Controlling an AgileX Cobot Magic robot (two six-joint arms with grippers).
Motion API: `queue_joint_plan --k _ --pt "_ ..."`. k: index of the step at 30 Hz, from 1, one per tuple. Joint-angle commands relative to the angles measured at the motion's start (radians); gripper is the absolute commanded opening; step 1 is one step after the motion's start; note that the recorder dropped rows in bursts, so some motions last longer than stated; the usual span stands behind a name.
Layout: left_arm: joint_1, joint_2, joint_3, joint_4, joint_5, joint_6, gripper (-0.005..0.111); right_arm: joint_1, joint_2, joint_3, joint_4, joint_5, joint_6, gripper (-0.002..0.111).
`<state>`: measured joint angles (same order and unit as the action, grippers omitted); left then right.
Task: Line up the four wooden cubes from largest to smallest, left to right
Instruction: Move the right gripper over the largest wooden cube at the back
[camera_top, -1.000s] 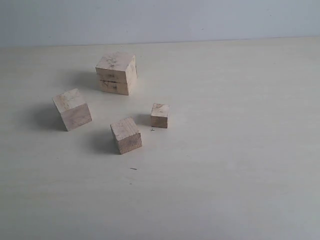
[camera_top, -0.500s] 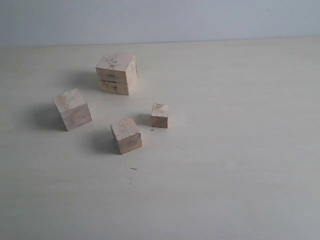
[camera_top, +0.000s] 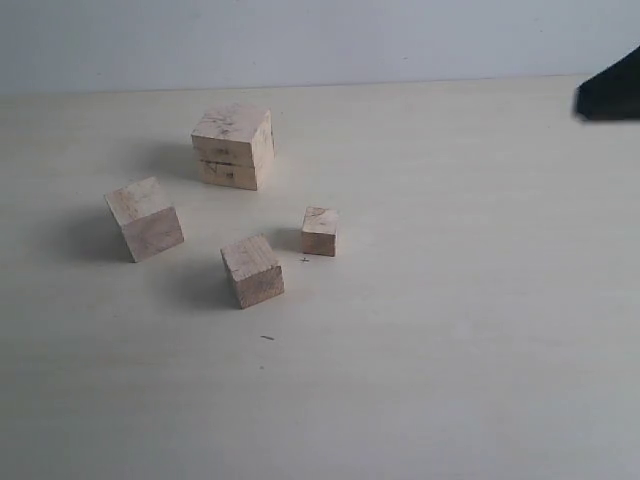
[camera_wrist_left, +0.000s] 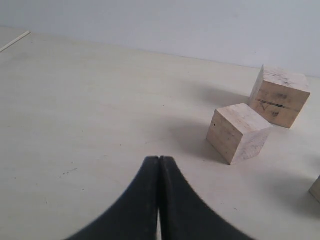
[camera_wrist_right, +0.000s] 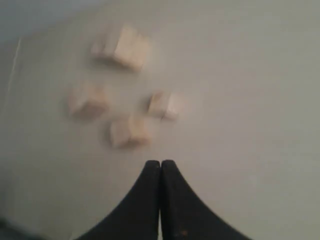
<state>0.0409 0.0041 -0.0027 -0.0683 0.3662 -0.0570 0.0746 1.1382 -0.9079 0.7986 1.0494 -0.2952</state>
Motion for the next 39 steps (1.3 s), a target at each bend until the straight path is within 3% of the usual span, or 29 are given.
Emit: queue_joint_plan --k 1,7,10,15,20,26,30,35,39 --pt "-0.007 -0.004 0.003 0.002 -0.007 -0.003 0.0 0.042 0.198 -0.007 0.138 0.172 -0.104 0.0" --pt "-0.007 -0.004 0.003 0.002 -0.007 -0.003 0.0 0.042 0.446 -0.007 0.279 -0.025 -0.131 0.0" --pt "-0.007 -0.004 0.003 0.002 -0.007 -0.003 0.0 0.042 0.5 -0.007 0.487 -0.007 -0.449 0.001" --pt "-0.007 -0.004 0.003 0.002 -0.007 -0.003 0.0 0.042 0.516 -0.038 0.711 0.088 -0.724 0.014" --pt "-0.007 -0.004 0.003 0.002 -0.007 -0.003 0.0 0.098 0.516 -0.173 0.654 0.018 -0.86 0.034" --pt "-0.007 -0.004 0.003 0.002 -0.007 -0.003 0.0 0.26 0.523 -0.378 0.44 -0.204 -1.127 0.071" --pt "-0.007 -0.004 0.003 0.002 -0.007 -0.003 0.0 0.348 0.569 -0.447 0.366 -0.37 -1.168 0.091" --pt "-0.007 -0.004 0.003 0.002 -0.007 -0.003 0.0 0.414 0.688 -0.509 0.362 -0.486 -1.205 0.102" --pt "-0.007 -0.004 0.003 0.002 -0.007 -0.003 0.0 0.469 0.807 -0.564 0.323 -0.49 -1.203 0.103"
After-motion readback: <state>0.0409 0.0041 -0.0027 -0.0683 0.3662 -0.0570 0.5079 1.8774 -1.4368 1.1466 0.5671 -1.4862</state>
